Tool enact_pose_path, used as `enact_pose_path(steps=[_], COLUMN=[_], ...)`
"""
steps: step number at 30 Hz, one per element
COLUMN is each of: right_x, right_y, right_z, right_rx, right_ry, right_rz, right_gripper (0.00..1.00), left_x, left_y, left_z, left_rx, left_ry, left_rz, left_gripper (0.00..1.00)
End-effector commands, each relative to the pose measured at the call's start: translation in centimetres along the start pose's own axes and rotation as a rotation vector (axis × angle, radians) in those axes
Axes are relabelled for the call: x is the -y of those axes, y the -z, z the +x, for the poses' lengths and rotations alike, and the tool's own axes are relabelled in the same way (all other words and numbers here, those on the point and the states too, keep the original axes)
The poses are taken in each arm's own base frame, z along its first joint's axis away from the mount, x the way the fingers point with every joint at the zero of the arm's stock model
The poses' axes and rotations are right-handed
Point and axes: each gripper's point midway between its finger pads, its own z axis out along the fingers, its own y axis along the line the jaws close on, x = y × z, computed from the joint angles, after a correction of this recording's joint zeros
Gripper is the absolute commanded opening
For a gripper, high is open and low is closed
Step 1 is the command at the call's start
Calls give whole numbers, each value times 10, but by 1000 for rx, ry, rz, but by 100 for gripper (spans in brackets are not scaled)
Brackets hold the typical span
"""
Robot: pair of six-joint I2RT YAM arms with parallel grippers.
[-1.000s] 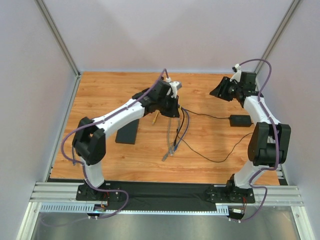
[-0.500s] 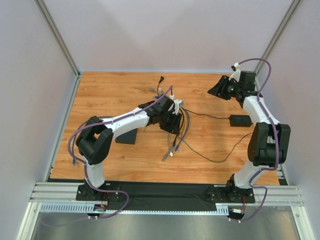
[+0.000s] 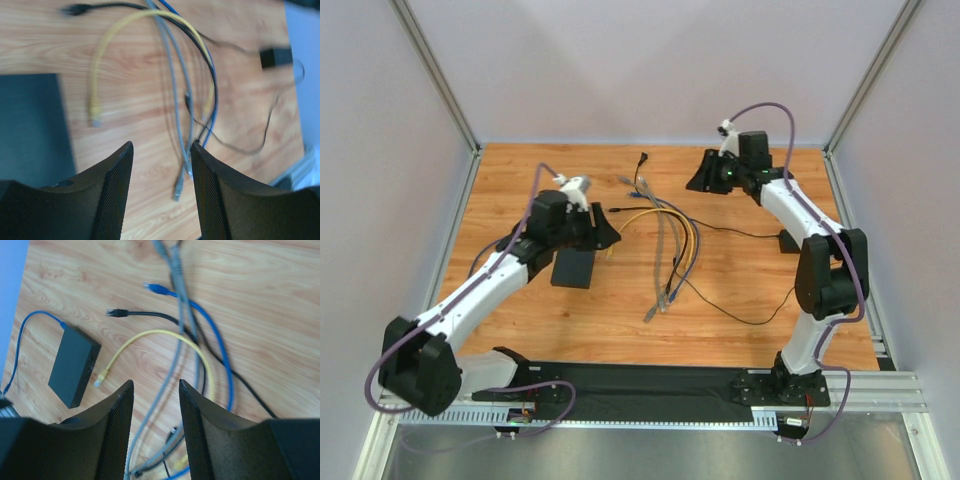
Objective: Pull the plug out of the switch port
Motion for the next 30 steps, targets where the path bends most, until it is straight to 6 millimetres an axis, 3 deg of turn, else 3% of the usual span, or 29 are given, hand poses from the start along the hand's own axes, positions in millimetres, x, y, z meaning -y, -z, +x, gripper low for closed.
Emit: enact_pose_path(steps=[1,2,3,4,5,6,7,8,9,14,15,19,23,30], right_x=[-29,-38,-50,-62,-81,-79,-91,-101,-106,-142,-145,-152,-142,-146], right_y=[-28,-36,-54,-61,-71,-86,-92,-106,-112,-140,-142,-152,-164,-179], right_z=[9,13,34,33,46,63,62,81,85,112,114,120,132,139], right_rx=[-43,-57,-112,-115,-143,-186,-185,-221,-223,-252,-253,-243,-283,-303], right_ry=[88,96,111,135,171,173,194,210,222,286,288,281,271,258], right_rz=[-10,-22,-37,-52,-75,-58,-74,-88,-87,-129,-140,-154,-129,-154], right_gripper=[44,44,43,43,43,43,43,43,43,40,38,32,29,24], left_x=[-32,-39,-59,-69,-79,-86,-98,-107,-113,-147,-147,-166,-177,-193], left_y=[10,15,18,20,19,20,19,17,19,2,0,-17,-27,-35], left_z=[-19,-27,-28,-30,-25,-32,-32,-26,-37,-29,-36,-28,-28,-23], left_rx=[136,184,220,242,243,276,288,287,335,320,347,309,310,319], left_ry=[217,256,288,309,345,359,390,422,442,533,532,564,574,594], left_rz=[-1,-1,-34,-57,-75,-78,-98,-105,-90,-109,-83,-128,-147,-192], left_gripper=[57,57,57,56,57,56,56,56,56,54,53,52,52,53])
